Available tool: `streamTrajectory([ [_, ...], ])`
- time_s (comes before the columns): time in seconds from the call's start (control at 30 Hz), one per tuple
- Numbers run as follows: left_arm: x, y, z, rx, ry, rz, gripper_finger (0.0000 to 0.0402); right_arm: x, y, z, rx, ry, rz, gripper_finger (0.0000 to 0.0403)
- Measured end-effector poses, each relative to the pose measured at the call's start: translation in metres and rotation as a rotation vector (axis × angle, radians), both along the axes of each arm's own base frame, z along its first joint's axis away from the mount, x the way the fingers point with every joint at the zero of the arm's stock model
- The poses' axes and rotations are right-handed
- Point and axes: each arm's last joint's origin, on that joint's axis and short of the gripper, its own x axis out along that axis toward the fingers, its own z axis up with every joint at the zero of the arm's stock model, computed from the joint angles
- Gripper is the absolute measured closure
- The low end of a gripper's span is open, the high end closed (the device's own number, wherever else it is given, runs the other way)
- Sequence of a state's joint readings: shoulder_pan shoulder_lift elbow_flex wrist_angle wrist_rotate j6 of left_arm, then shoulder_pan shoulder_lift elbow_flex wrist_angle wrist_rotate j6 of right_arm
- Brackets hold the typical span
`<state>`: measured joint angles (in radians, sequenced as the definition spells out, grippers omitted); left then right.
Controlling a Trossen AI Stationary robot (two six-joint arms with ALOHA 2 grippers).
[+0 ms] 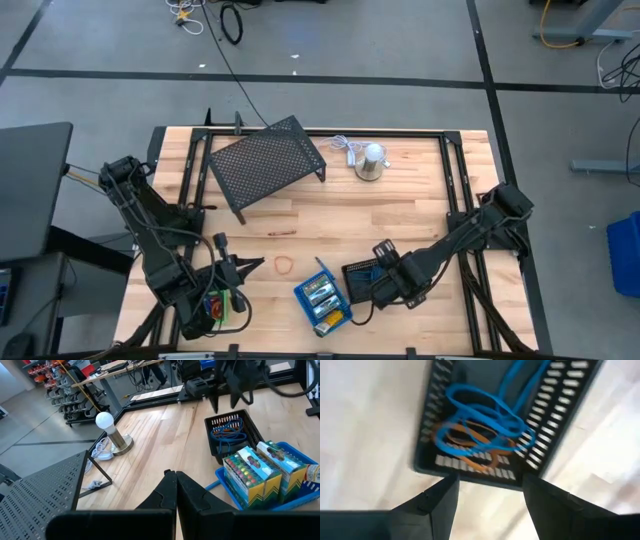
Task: Pick & Place Office Desk Supplies
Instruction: Put the black bin with rubber bands on the shelf
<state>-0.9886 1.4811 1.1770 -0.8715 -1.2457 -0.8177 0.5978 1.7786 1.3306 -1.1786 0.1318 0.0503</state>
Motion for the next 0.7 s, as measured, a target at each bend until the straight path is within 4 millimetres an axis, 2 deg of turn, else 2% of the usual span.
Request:
streamTrajectory([
  [0.27,0.0,0.0,0.0,0.014,0.008,-0.005,0.04,-0.002,0.027,0.006,0.172,-0.056,-0.052,0.0175],
  [0.4,0.0,0.0,0.0,0.017,0.009,-0.006,0.04,-0.002,0.029,0.006,0.183,-0.068,-0.152,0.0175],
  [0.53,0.0,0.0,0.0,0.022,0.012,-0.008,0.04,0.004,0.031,0.005,0.17,-0.16,-0.247,0.0174],
  [0.7,0.0,0.0,0.0,0.019,0.017,-0.011,0.04,0.002,0.039,-0.002,0.146,-0.164,-0.237,0.0174],
])
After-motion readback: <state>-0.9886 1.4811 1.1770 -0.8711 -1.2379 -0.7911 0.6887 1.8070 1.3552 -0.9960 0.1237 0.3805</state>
